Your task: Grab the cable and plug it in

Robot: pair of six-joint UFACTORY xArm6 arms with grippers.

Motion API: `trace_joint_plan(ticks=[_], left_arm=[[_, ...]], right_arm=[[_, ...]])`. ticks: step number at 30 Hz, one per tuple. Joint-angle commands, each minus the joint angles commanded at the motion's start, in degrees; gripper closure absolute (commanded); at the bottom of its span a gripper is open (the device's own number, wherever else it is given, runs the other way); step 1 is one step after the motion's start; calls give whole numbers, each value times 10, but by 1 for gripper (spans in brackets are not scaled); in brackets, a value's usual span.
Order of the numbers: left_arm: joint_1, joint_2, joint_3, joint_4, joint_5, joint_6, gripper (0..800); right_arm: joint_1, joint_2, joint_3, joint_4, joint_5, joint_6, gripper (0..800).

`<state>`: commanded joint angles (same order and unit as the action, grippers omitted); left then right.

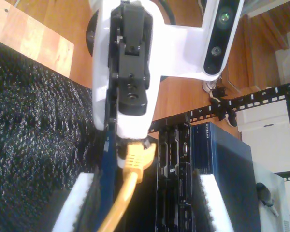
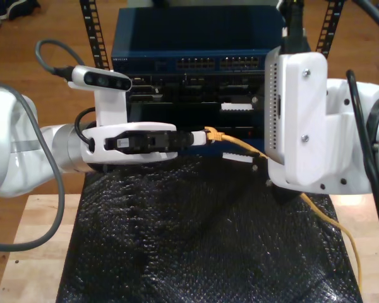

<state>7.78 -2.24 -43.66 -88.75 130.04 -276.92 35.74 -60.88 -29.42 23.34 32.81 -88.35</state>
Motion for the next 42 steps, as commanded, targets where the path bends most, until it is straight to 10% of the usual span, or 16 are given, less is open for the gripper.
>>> trace_joint_plan(ticks=[42], left_arm=[[0,0,5,-17,-2,19,787]], right_arm=[[25,0,-1,2,-1,3,384]])
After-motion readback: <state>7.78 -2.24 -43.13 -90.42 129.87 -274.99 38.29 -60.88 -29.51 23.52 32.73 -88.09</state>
